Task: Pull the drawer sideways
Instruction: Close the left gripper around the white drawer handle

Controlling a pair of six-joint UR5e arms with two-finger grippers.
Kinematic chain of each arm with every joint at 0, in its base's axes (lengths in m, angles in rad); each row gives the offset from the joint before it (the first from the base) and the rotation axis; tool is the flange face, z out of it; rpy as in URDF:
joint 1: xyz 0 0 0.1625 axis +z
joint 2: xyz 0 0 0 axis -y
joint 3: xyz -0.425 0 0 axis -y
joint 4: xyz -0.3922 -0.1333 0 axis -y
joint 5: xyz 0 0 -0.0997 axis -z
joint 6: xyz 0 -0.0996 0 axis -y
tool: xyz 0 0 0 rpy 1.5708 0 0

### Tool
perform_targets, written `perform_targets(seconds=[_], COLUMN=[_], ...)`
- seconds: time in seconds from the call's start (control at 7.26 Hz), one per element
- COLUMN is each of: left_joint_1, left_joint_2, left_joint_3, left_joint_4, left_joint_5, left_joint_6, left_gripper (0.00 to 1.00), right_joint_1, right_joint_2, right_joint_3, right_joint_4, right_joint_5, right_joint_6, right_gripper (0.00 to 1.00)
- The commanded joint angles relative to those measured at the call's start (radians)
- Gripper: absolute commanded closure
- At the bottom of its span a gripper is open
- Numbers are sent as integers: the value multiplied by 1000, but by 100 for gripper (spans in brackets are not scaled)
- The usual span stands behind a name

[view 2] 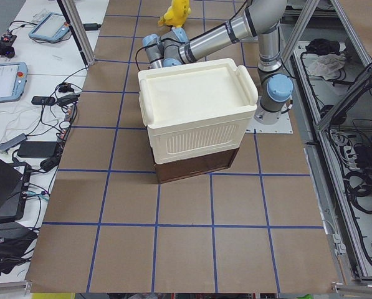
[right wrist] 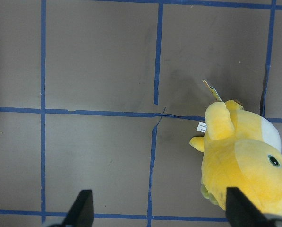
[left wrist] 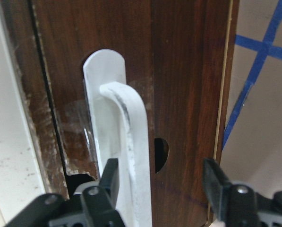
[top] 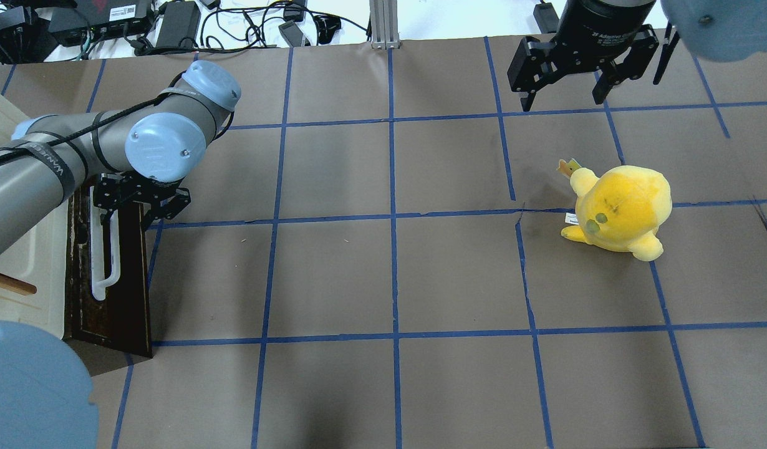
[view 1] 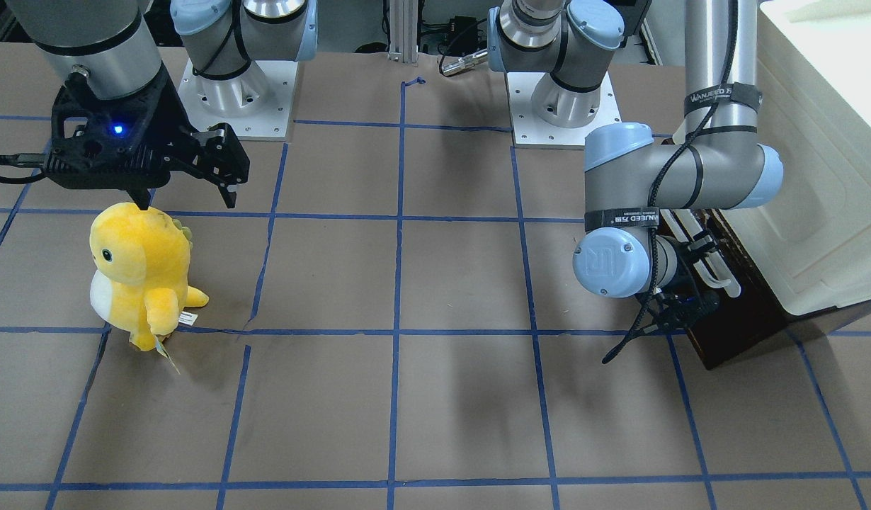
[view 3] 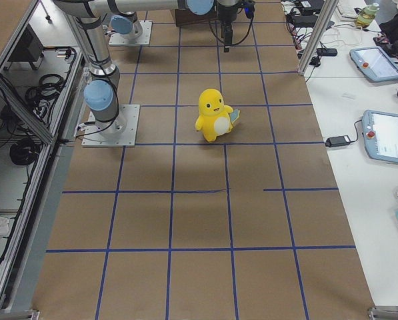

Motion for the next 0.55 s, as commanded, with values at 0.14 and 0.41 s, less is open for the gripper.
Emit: perform_targets(seconds=[0.14,0.41], left_joint_1=[0,2], left_joint_2=[12,11], left_joint_3=[-3,-3], left_joint_4=[-37,-42], left_joint_5=[-1,-1], left_joint_6=[0,0], left_gripper=[39,41], right_joint_1=[0,0], right_joint_2=[0,0], right_joint_3=[0,0], right_joint_4=[0,0], right_joint_5=[-1,1], right_joint_6=[0,0], right_gripper=[0,0])
